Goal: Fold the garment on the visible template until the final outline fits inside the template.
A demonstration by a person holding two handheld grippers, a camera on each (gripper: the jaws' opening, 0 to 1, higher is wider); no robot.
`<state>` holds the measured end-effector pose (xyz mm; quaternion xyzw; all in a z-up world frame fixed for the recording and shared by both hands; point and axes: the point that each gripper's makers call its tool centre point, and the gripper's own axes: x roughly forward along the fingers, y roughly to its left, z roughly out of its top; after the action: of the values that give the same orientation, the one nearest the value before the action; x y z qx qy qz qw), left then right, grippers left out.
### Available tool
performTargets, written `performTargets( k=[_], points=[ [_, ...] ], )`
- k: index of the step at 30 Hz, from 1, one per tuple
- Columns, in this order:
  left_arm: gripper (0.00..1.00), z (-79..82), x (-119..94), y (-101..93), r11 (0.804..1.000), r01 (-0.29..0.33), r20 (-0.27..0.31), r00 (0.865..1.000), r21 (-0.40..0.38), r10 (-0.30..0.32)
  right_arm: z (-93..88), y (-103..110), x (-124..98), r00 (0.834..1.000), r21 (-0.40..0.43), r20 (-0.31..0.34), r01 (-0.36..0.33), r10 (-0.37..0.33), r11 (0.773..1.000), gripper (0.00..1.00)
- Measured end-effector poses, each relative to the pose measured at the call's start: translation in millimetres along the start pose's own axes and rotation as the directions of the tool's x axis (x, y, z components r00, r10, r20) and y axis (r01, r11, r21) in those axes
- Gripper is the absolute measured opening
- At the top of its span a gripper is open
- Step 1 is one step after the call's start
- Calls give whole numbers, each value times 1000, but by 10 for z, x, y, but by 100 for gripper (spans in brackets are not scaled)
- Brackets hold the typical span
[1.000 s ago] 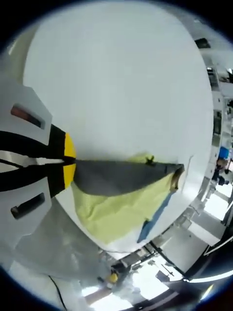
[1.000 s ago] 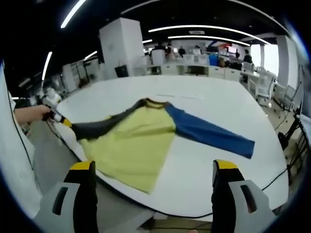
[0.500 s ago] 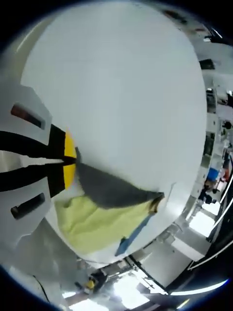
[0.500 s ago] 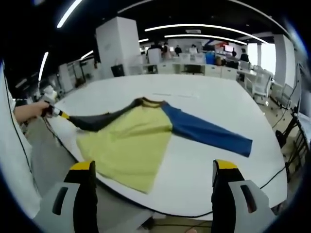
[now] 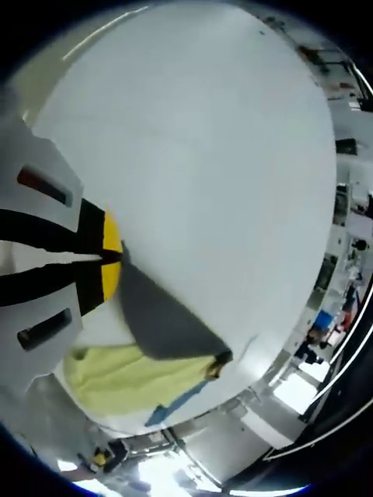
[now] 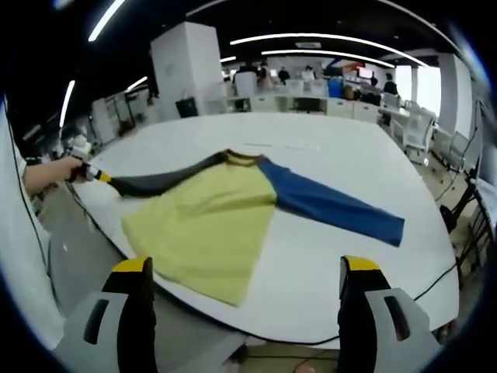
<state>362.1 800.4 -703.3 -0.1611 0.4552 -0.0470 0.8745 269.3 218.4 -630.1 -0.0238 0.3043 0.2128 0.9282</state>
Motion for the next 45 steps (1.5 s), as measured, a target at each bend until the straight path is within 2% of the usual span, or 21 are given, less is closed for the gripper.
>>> performTargets(
  k=[5,13,17,25,39,45],
  points=[
    [0,120,107,169,998,-16,15,1000,-55,16,10,-5,44,1000,1,-6,1,-1,1000,99],
    [0,294,263,366,994,-81,2,997,-72,81,56,-11,99,1000,6,-4,5,-5,1000,99],
    [0,394,351,424,992,-99,1,995,-81,99,59,-9,129,1000,9,-7,7,-7,1000,99],
    [0,492,440,502,987,-133,1,991,-88,133,21,-30,198,1000,24,-16,9,-8,1000,99],
    [0,589,598,641,984,-171,-25,985,-41,170,54,-54,365,999,18,-44,-11,12,1000,99],
    [0,592,694,762,975,-221,-63,973,9,221,82,-85,407,999,20,-47,-12,12,1000,99]
  ],
)
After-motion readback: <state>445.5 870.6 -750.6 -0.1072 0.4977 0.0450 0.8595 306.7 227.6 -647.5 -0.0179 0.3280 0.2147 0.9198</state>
